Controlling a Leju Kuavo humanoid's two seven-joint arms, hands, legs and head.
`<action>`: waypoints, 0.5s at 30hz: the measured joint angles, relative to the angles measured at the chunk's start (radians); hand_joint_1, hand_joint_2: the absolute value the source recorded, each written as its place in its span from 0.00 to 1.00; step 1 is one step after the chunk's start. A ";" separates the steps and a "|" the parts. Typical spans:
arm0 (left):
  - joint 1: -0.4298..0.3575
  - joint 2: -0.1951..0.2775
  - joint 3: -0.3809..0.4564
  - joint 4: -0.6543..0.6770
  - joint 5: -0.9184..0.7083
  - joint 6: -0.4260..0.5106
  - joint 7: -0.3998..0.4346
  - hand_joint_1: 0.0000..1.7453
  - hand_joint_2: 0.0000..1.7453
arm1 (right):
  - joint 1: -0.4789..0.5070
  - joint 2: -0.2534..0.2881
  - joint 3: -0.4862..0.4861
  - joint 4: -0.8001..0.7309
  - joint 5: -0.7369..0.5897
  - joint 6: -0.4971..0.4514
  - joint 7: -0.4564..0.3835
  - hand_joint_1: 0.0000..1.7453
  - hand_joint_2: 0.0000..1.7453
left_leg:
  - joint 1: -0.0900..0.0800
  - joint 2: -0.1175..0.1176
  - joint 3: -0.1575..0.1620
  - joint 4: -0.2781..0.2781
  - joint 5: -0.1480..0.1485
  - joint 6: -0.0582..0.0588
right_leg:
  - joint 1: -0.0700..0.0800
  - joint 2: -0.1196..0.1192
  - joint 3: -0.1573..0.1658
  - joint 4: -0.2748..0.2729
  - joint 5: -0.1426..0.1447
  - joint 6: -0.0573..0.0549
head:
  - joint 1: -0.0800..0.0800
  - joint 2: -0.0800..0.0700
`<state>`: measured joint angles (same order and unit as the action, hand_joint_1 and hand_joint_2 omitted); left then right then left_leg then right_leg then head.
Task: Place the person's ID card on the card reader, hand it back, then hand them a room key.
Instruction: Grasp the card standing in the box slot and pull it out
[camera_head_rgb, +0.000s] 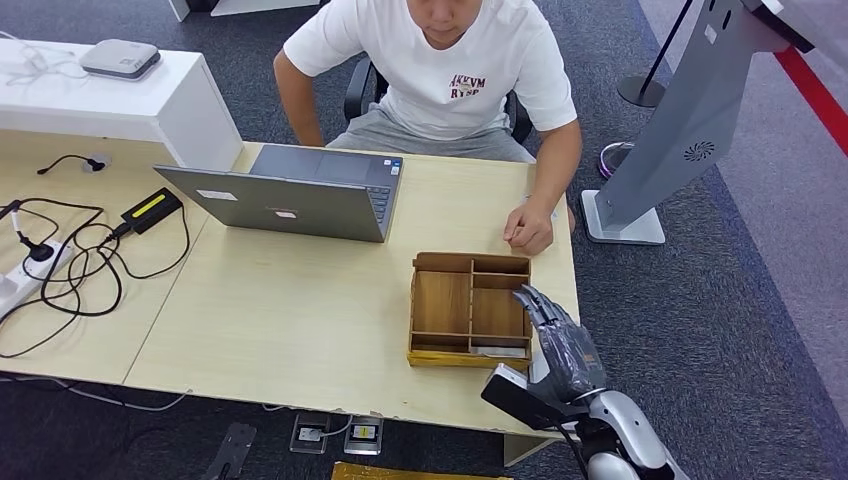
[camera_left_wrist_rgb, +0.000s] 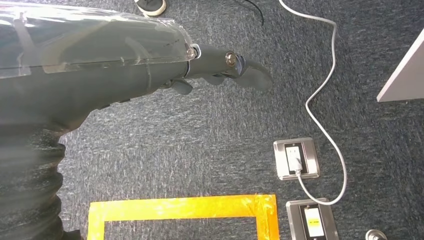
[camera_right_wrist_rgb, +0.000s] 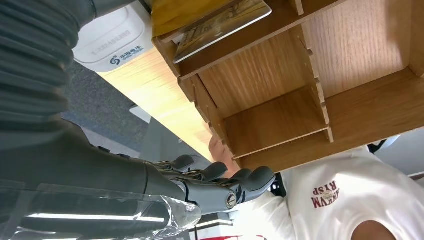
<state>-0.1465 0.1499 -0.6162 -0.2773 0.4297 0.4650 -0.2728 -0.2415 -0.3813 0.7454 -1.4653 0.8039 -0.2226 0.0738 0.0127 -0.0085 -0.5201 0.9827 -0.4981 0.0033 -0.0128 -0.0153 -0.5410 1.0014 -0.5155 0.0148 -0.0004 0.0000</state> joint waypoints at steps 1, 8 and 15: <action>0.000 0.000 0.000 0.000 0.002 0.000 0.000 0.00 1.00 | -0.001 0.002 0.000 0.002 -0.002 0.000 -0.003 0.00 1.00 | 0.000 0.000 0.000 0.000 0.000 0.000 | 0.000 0.000 0.000 0.000 0.000 0.000 | 0.000 0.000; 0.000 0.000 -0.008 -0.002 0.012 0.000 -0.001 0.00 1.00 | -0.010 0.014 0.002 0.015 -0.012 0.008 -0.021 0.00 1.00 | 0.000 0.000 0.000 0.000 0.000 0.000 | 0.000 0.000 0.000 0.000 0.000 0.000 | 0.000 0.000; 0.000 0.000 -0.012 -0.003 0.026 0.002 -0.004 0.00 1.00 | -0.017 0.020 0.010 0.019 -0.025 0.037 -0.027 0.00 1.00 | 0.000 0.000 0.000 0.000 0.000 0.000 | 0.000 0.000 0.000 0.000 0.000 0.000 | 0.000 0.000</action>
<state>-0.1464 0.1499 -0.6281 -0.2803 0.4556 0.4668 -0.2763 -0.2588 -0.3610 0.7557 -1.4460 0.7789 -0.1861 0.0465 0.0127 -0.0085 -0.5201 0.9827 -0.4980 0.0033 -0.0128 -0.0153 -0.5410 1.0014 -0.5155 0.0148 -0.0004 0.0000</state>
